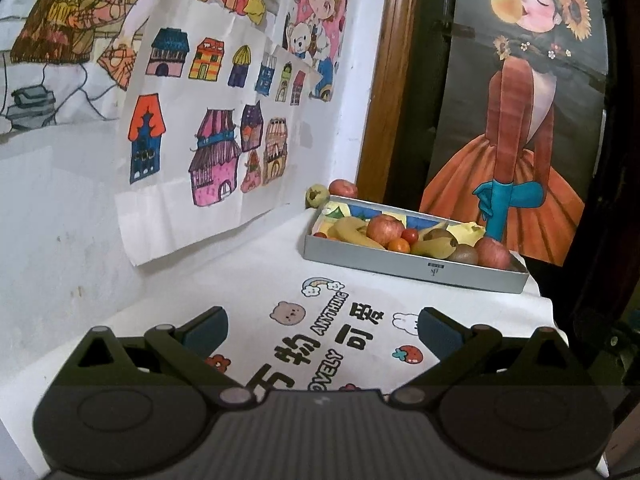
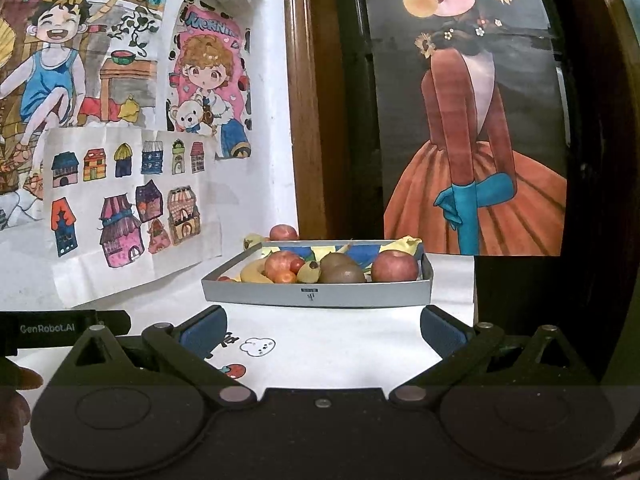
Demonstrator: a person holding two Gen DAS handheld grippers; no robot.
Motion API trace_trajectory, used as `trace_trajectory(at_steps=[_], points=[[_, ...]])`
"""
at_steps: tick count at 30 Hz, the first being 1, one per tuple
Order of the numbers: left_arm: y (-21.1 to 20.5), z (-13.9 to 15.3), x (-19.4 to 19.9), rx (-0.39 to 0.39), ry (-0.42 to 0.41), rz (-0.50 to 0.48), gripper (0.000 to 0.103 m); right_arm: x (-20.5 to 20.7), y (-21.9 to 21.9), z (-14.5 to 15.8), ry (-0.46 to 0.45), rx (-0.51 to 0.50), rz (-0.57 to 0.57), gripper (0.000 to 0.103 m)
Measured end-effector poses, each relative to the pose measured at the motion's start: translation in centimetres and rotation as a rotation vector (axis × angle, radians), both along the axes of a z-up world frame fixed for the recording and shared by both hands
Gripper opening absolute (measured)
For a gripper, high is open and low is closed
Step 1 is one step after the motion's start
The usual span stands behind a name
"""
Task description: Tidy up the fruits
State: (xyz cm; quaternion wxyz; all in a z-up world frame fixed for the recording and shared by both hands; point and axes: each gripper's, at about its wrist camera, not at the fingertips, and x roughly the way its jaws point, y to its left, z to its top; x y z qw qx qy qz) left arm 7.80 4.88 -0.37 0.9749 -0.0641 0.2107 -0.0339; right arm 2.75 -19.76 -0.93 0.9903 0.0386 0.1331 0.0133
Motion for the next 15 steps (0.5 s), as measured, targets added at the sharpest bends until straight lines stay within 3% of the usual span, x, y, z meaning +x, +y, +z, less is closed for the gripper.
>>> trace_trajectory(at_steps=[15], points=[[-0.02, -0.04, 0.28, 0.007, 0.007, 0.01, 0.103, 0.34, -0.02, -0.37, 0.015, 0.009, 0.002, 0.102]])
